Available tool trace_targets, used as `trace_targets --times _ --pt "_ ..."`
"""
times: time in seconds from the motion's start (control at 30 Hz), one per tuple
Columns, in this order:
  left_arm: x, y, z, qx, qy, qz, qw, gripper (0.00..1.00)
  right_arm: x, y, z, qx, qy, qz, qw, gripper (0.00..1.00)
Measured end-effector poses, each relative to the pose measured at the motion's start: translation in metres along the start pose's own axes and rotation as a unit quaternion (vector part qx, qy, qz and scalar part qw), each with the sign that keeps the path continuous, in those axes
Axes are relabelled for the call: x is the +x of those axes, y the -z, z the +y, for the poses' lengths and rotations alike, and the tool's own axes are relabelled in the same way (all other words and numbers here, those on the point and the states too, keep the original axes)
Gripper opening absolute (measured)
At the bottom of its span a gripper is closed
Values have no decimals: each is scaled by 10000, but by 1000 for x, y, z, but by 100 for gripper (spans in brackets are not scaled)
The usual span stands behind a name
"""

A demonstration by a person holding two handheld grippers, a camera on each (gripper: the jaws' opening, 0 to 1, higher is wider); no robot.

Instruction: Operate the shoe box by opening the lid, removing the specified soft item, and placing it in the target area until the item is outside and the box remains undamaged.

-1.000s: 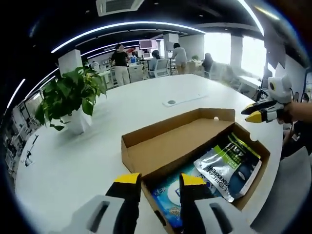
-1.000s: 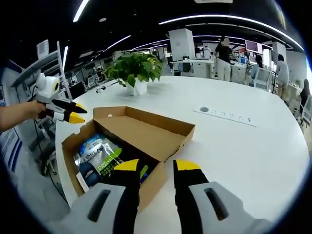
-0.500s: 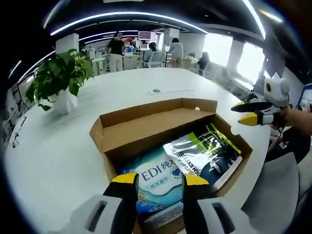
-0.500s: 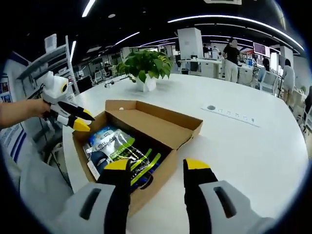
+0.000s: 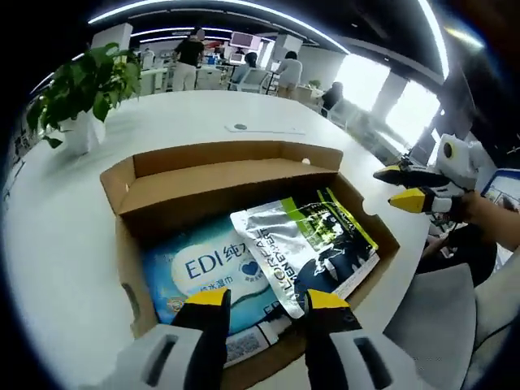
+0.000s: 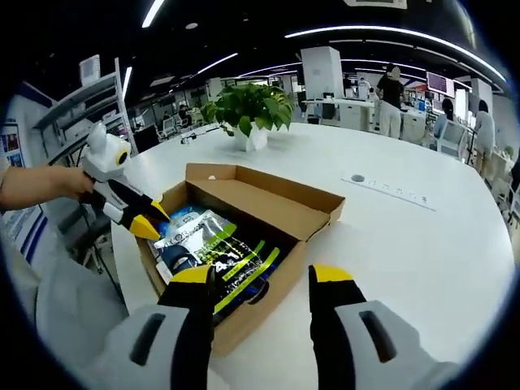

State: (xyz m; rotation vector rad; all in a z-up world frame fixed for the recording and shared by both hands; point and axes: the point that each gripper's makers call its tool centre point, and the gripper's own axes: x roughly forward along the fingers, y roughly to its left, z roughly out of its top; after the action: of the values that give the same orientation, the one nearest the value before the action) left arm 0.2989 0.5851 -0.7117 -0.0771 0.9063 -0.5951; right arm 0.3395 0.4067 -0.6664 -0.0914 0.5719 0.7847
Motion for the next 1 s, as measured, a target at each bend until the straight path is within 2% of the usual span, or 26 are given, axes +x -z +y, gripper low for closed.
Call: trace_targets --times 0.4,0.5,0.6,0.8,1.0 --pt "12 6 -13 -543 401 147 9976 29 2 6 8 -109 -77 31 9999 43" --pt "15 9 -13 -560 362 219 9975 27 0 4 12 -162 -150 -98 9997 41" --pt "18 12 -20 -659 477 285 9963 24 1 4 15 -131 -211 -126 9996 42" --pt "21 11 -23 -959 617 265 9931 21 3 7 16 -86 -234 -78 9997 39" --pt "18 8 -23 -1107 664 181 9915 10 5 9 17 -53 -249 -17 9997 36"
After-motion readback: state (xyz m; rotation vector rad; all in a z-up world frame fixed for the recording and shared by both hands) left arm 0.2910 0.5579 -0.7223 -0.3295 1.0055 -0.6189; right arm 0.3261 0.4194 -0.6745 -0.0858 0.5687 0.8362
